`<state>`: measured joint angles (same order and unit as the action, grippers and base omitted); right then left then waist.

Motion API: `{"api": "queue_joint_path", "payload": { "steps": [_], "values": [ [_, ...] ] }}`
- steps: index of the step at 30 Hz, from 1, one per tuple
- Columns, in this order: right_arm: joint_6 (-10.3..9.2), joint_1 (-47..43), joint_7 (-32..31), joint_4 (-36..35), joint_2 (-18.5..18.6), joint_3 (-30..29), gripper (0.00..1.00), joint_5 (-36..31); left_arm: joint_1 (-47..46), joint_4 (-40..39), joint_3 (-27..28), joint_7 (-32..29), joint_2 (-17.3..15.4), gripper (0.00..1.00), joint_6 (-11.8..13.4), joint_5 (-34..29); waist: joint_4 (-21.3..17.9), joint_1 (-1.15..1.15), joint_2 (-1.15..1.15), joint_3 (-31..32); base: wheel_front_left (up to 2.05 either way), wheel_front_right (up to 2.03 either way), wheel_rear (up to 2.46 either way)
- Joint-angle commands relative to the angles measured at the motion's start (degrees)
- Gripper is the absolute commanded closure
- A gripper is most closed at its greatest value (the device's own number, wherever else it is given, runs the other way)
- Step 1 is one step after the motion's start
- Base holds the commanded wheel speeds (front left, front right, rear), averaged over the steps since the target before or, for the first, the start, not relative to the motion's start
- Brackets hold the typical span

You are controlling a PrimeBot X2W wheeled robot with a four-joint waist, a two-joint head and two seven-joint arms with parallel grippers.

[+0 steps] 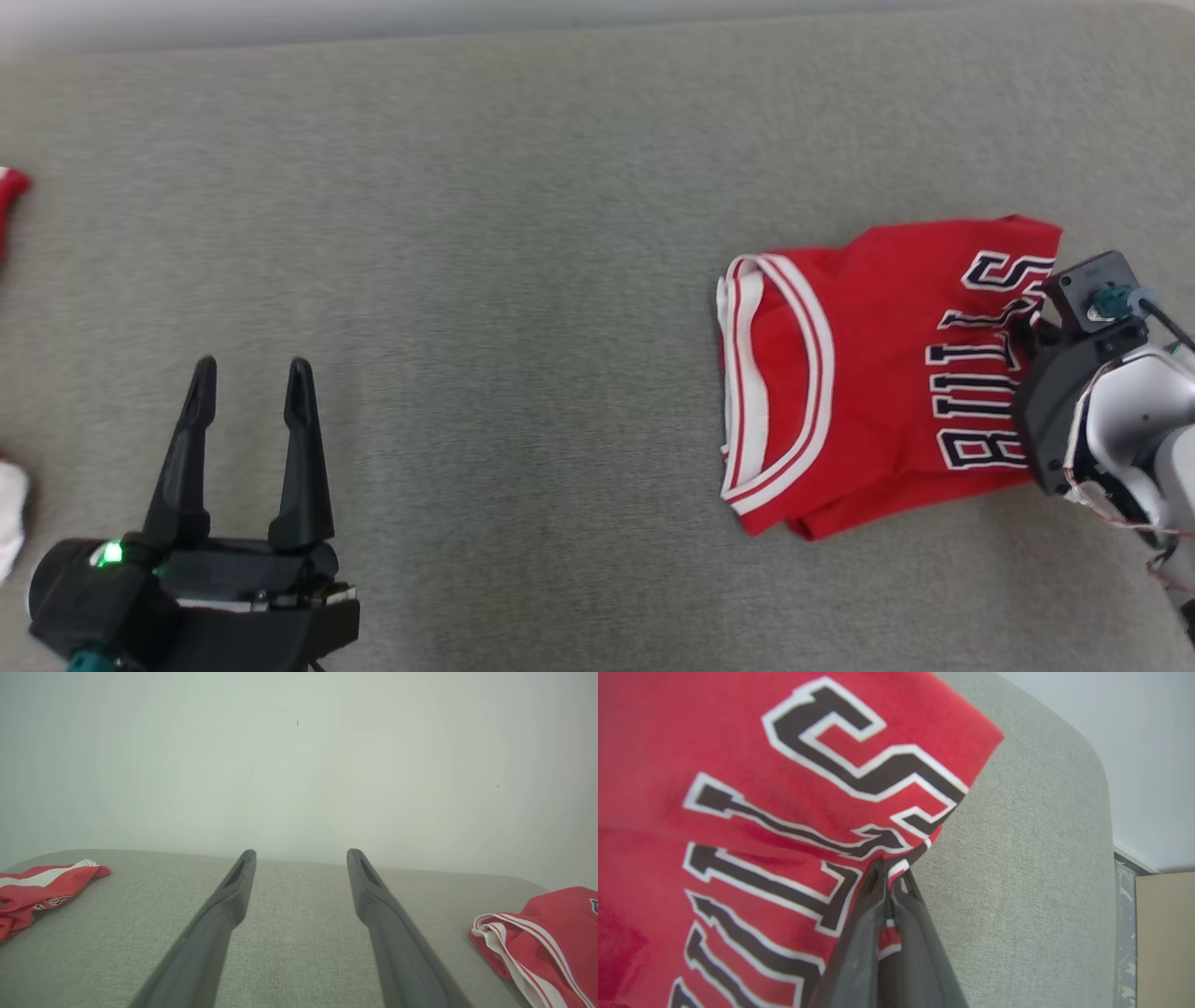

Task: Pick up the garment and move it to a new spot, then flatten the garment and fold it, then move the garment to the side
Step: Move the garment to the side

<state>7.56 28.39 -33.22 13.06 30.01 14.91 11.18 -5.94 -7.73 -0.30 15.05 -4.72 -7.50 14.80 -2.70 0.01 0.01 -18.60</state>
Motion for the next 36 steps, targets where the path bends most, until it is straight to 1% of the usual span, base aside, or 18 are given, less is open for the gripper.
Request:
{"api": "queue_joint_path", "payload": {
  "steps": [1, 3, 8, 15, 20, 26, 35, 36],
  "values": [
    [-0.17, 1.9, 1.2, 0.6, 1.7, 0.9, 1.0, 0.6, -1.6, -1.2, -0.4, 0.2, -1.0, 0.0, 0.1, -0.6, -7.3, -0.01, -0.01, -6.3, 0.0, 0.0, 0.0],
    [-0.17, 3.3, 2.7, 1.9, 3.3, 1.8, 1.0, 0.9, -2.5, -2.1, -1.0, 0.2, -1.9, 0.0, 0.1, -0.9, -9.5, -0.01, -0.01, -7.8, 0.0, 0.0, 0.0],
    [-0.17, 7.6, 7.3, 5.8, 5.7, 4.2, 1.0, 1.5, -4.3, -4.2, -2.2, 0.2, -4.6, 0.0, 0.1, -1.0, -14.6, -0.01, -0.01, -10.8, 0.0, 0.0, 0.0],
    [-0.17, 13.8, 16.2, 10.9, 8.2, 5.3, 1.0, -0.7, -5.6, -5.3, -4.1, 0.2, -7.9, 0.0, 0.1, -1.2, -19.1, -0.01, -0.01, -13.9, 0.0, 0.0, 0.0],
    [-0.17, 16.0, 21.0, 13.5, 8.6, 5.2, 1.0, -1.9, -5.9, -5.7, -4.4, 0.2, -9.2, 0.0, 0.1, -1.5, -20.6, -0.01, -0.01, -14.8, 0.0, 0.0, 0.0],
    [-0.17, 18.1, 26.1, 15.9, 8.0, 4.8, 1.0, -3.4, -5.7, -6.3, -4.3, 0.2, -10.5, 0.0, 0.1, -1.6, -22.2, -0.01, -0.01, -15.7, 0.0, 0.0, 0.0],
    [-0.17, 19.5, 31.1, 19.6, 8.0, 4.4, 1.0, -5.7, -5.7, -6.7, -5.2, 0.2, -11.3, 0.0, 0.1, -1.1, -21.9, -0.01, -0.01, -15.7, 0.0, 0.0, 0.0],
    [-0.17, 19.5, 31.6, 20.0, 7.9, 4.2, 0.9, -6.2, -5.7, -6.8, -5.2, 0.2, -11.3, 0.0, 0.1, -1.1, -21.8, -0.01, -0.01, -15.6, 0.0, 0.0, 0.0]
  ]
}}
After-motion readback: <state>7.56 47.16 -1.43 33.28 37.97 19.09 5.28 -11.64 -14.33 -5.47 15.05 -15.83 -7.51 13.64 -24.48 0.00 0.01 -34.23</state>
